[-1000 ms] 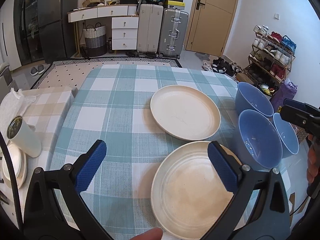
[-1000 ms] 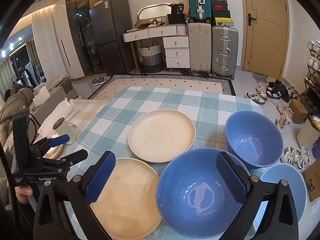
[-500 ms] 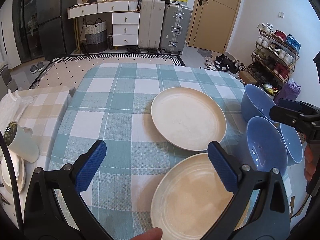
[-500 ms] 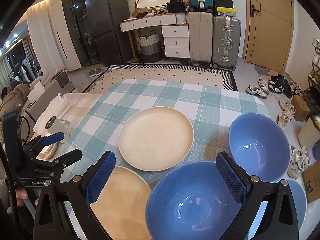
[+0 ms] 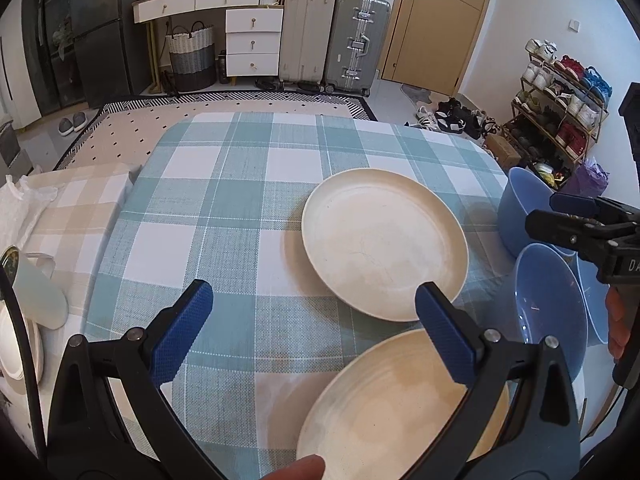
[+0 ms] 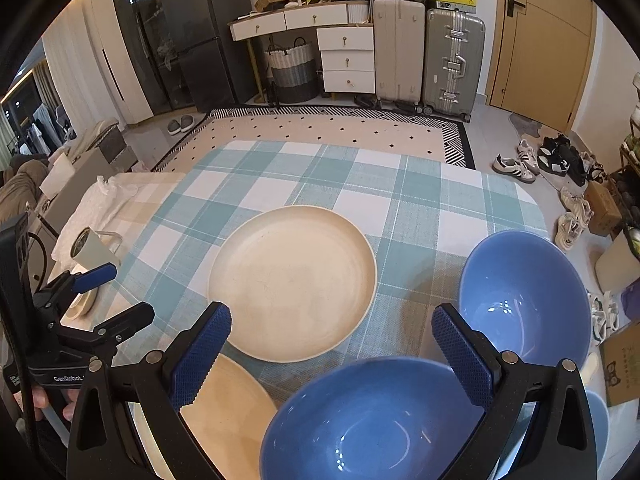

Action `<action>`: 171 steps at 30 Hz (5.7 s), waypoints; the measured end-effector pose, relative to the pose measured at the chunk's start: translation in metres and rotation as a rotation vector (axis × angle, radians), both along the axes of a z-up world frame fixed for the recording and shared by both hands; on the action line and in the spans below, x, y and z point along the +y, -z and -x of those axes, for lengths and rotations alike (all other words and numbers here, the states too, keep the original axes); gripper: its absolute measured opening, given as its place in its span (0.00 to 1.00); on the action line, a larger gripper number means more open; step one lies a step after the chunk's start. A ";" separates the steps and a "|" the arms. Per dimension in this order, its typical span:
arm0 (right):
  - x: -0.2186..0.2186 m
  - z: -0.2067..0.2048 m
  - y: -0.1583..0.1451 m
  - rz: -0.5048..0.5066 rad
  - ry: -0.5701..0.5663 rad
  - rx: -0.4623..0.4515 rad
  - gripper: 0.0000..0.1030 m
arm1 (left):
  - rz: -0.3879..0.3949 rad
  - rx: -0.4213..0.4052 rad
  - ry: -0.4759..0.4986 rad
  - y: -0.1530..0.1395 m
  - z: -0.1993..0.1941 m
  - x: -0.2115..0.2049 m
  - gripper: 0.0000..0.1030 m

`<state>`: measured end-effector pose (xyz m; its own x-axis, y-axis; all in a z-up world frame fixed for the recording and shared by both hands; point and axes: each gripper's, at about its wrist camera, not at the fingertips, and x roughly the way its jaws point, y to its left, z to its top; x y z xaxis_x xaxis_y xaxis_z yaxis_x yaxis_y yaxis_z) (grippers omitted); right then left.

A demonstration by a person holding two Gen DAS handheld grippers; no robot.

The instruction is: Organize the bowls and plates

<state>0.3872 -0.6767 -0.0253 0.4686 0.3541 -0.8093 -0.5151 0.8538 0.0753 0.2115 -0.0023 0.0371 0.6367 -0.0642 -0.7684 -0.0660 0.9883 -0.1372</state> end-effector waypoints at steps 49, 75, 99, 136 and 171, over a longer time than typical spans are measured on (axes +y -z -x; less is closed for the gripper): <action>0.039 -0.105 0.086 0.160 -0.077 0.204 0.82 | 0.044 0.191 -0.021 0.088 -0.098 0.010 0.92; 0.038 -0.104 0.083 0.190 -0.116 0.164 0.70 | 0.054 0.182 0.027 0.092 -0.100 0.001 0.80; 0.043 -0.104 0.104 0.288 -0.118 0.142 0.19 | 0.027 0.197 0.063 0.097 -0.097 -0.007 0.24; 0.051 -0.037 0.003 0.183 -0.118 -0.049 0.19 | 0.003 0.019 -0.014 -0.003 -0.021 0.005 0.24; 0.009 0.122 -0.060 0.044 -0.096 -0.188 0.19 | -0.048 -0.114 -0.008 -0.073 0.135 -0.026 0.24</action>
<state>0.2651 -0.6682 0.0347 0.5787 0.3701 -0.7267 -0.5954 0.8007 -0.0664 0.0762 -0.0288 0.1099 0.7202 -0.0241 -0.6934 -0.0604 0.9934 -0.0972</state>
